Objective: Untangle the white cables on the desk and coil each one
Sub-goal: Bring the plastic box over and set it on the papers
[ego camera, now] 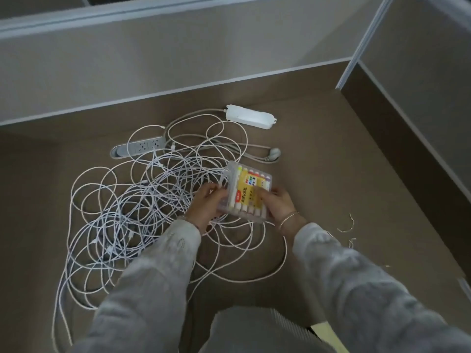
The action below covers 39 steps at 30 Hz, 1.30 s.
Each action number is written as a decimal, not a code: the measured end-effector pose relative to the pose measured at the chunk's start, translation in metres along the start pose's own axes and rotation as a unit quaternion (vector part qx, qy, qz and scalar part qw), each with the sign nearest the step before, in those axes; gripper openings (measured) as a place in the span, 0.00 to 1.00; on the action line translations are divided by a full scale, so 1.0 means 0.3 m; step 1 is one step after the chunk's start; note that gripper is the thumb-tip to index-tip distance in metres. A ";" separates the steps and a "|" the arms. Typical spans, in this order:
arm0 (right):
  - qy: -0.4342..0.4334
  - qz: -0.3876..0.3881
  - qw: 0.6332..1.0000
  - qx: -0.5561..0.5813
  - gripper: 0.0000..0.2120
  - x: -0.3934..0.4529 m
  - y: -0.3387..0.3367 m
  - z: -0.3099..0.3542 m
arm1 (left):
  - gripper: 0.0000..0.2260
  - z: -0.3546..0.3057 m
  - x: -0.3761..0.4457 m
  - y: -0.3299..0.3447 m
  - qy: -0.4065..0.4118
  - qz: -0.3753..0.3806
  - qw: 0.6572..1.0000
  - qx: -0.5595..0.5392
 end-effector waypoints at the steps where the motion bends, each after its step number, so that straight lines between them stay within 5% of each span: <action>1: 0.007 0.011 0.999 0.039 0.16 -0.027 -0.005 -0.007 | 0.10 -0.003 -0.019 0.002 0.004 0.009 1.000 -0.006; 4: -0.009 0.024 0.988 0.155 0.09 -0.152 -0.046 -0.026 | 0.13 0.019 -0.108 0.018 0.003 0.033 0.998 -0.052; 9: -0.008 0.023 0.965 0.262 0.23 -0.290 -0.119 -0.106 | 0.08 0.070 -0.272 0.099 0.008 0.084 0.990 -0.115; 14: -0.010 0.021 0.964 0.263 0.20 -0.393 -0.200 -0.172 | 0.20 0.152 -0.408 0.193 0.002 0.113 0.975 -0.189; 29: -0.006 0.102 0.985 0.138 0.22 -0.805 -0.725 -0.454 | 0.22 0.496 -0.952 0.524 -0.005 0.039 0.976 -0.212; 39: -0.052 0.120 0.989 0.065 0.11 -1.149 -1.090 -0.608 | 0.18 0.628 -1.332 0.745 -0.015 0.127 0.985 -0.113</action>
Point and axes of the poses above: each hand's wrist, its own x-axis towards the middle knuckle, its own y-axis out of the palm, z = x × y, the point moved 9 cm from there along x, towards the middle knuckle, and after that the axes turned 2 degrees about -z, right-handed, at the moved point
